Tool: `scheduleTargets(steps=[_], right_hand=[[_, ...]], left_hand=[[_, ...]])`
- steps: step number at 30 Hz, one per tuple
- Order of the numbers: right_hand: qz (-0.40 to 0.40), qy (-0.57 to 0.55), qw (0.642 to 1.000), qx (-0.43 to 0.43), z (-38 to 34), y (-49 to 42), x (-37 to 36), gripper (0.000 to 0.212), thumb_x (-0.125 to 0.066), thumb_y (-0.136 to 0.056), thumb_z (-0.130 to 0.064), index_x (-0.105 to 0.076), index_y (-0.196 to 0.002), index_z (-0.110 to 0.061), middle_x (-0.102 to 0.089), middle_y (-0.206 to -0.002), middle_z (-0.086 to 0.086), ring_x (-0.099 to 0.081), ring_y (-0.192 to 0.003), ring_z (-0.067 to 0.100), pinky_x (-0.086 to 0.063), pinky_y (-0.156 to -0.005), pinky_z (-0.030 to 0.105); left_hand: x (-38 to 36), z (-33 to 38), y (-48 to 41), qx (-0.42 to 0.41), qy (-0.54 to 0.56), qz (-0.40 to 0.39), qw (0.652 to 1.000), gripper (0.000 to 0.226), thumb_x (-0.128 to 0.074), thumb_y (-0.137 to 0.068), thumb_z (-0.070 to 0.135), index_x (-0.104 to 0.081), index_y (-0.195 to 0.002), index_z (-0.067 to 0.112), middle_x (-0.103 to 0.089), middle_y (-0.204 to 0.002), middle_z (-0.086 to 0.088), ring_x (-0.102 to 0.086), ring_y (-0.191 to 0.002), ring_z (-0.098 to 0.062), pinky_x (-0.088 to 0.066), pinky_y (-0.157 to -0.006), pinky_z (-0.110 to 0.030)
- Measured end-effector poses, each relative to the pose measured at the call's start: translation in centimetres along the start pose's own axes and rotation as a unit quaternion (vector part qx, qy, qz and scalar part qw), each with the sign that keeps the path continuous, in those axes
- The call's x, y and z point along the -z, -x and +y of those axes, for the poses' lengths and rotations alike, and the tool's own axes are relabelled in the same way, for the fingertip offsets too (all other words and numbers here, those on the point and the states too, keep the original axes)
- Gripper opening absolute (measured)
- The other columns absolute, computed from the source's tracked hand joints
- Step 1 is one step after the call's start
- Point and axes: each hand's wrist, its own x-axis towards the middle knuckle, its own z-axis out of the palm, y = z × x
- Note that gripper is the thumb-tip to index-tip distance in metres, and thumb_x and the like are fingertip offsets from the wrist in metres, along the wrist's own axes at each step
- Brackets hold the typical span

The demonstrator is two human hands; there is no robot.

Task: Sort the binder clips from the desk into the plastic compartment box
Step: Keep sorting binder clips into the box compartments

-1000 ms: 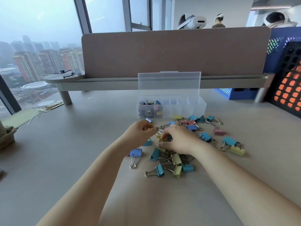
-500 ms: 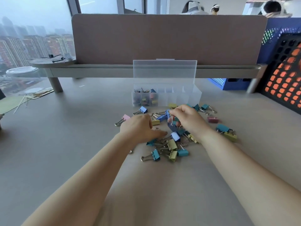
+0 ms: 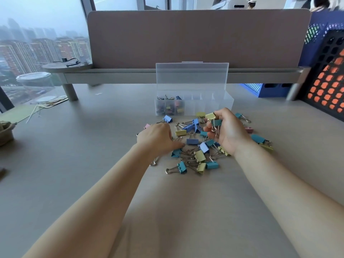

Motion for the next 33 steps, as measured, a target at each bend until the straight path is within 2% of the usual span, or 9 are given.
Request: scheduleTargets(steps=[7, 10, 12, 15, 18, 21, 27, 30, 33], right_hand=[[-0.057, -0.127, 0.990, -0.032, -0.2, 0.8, 0.3, 0.024, -0.046, -0.092, -0.032, -0.059, -0.092, -0.012, -0.058, -0.072, 0.002, -0.057, -0.059, 0.014, -0.044, -0.044, 0.017], [-0.111, -0.024, 0.993, 0.015, 0.0, 1.0, 0.4, 0.011, -0.063, -0.086, -0.023, -0.059, -0.094, -0.015, -0.056, -0.075, -0.002, -0.046, -0.053, 0.008, -0.034, -0.040, 0.015], [-0.165, 0.113, 0.978, 0.063, -0.1, 1.5, 0.4, 0.007, -0.066, -0.085, -0.016, -0.061, -0.090, -0.015, -0.057, -0.071, -0.007, -0.040, -0.051, 0.005, -0.030, -0.042, 0.016], [-0.201, 0.397, 0.879, 0.170, 0.0, 2.3, -0.4, 0.009, -0.069, -0.085, -0.025, -0.065, -0.080, -0.019, -0.060, -0.073, -0.004, -0.053, -0.063, 0.002, -0.041, -0.057, 0.013], [-0.246, 0.512, 0.806, 0.168, 0.5, 2.7, -1.4, 0.020, -0.076, -0.075, -0.039, -0.070, -0.084, -0.023, -0.066, -0.082, -0.005, -0.057, -0.074, 0.000, -0.044, -0.067, 0.015], [-0.288, 0.552, 0.772, 0.130, 0.6, 3.2, -1.8, 0.029, -0.083, -0.065, -0.045, -0.071, -0.087, -0.030, -0.066, -0.089, -0.015, -0.059, -0.083, -0.004, -0.048, -0.076, 0.018], [-0.281, 0.617, 0.722, 0.137, 0.8, 3.3, -2.1, 0.028, -0.081, -0.068, -0.048, -0.069, -0.090, -0.036, -0.064, -0.098, -0.018, -0.058, -0.093, 0.002, -0.051, -0.084, 0.030], [-0.240, 0.601, 0.744, 0.165, 0.8, 3.5, -2.3, 0.022, -0.076, -0.072, -0.052, -0.066, -0.083, -0.035, -0.063, -0.089, -0.015, -0.058, -0.084, 0.003, -0.048, -0.074, 0.023], [-0.209, 0.414, 0.877, 0.123, 0.5, 3.3, -2.1, 0.023, -0.074, -0.078, -0.047, -0.064, -0.072, -0.026, -0.048, -0.063, -0.005, -0.042, -0.049, 0.007, -0.033, -0.046, 0.016]], left_hand=[[-0.5, 0.0, 0.3, -0.009, 0.022, 0.010, 1.000, 0.028, -0.064, -0.080, 0.046, -0.069, -0.084, 0.018, -0.067, -0.088, 0.004, -0.063, -0.088, -0.020, -0.052, -0.068, -0.030], [0.0, -0.4, 0.2, 0.018, 0.112, 0.008, 0.994, 0.022, -0.064, -0.082, 0.043, -0.067, -0.081, 0.021, -0.066, -0.081, 0.006, -0.060, -0.079, -0.016, -0.051, -0.066, -0.028], [0.7, -0.6, 0.1, 0.048, 0.235, 0.011, 0.971, 0.024, -0.063, -0.085, 0.039, -0.068, -0.081, 0.016, -0.057, -0.066, 0.004, -0.048, -0.057, -0.013, -0.040, -0.051, -0.020], [1.9, -1.4, 0.7, 0.111, 0.447, -0.054, 0.886, 0.029, -0.056, -0.089, 0.034, -0.063, -0.068, 0.016, -0.044, -0.058, 0.005, -0.026, -0.048, -0.011, -0.021, -0.040, -0.018], [2.0, -2.1, 0.7, 0.160, 0.634, -0.139, 0.744, 0.042, -0.051, -0.091, 0.030, -0.065, -0.054, 0.014, -0.041, -0.059, 0.004, -0.022, -0.048, -0.007, -0.015, -0.037, -0.014], [2.0, -2.7, 0.4, 0.196, 0.729, -0.192, 0.628, 0.033, -0.047, -0.091, 0.031, -0.062, -0.081, 0.003, -0.038, -0.063, 0.000, -0.025, -0.048, -0.005, -0.020, -0.033, -0.010], [2.1, -3.3, 0.7, 0.198, 0.795, -0.208, 0.534, 0.027, -0.038, -0.089, 0.025, -0.052, -0.084, 0.002, -0.047, -0.071, -0.007, -0.039, -0.047, -0.008, -0.033, -0.033, -0.013], [3.1, -3.7, 0.7, 0.167, 0.797, -0.200, 0.545, 0.015, -0.041, -0.073, 0.013, -0.051, -0.079, 0.004, -0.048, -0.071, -0.007, -0.036, -0.047, -0.007, -0.031, -0.036, -0.010], [4.1, -4.8, 0.7, 0.146, 0.816, -0.175, 0.532, 0.017, -0.039, -0.066, 0.009, -0.051, -0.077, 0.005, -0.050, -0.069, -0.007, -0.038, -0.046, -0.007, -0.031, -0.036, -0.009]])
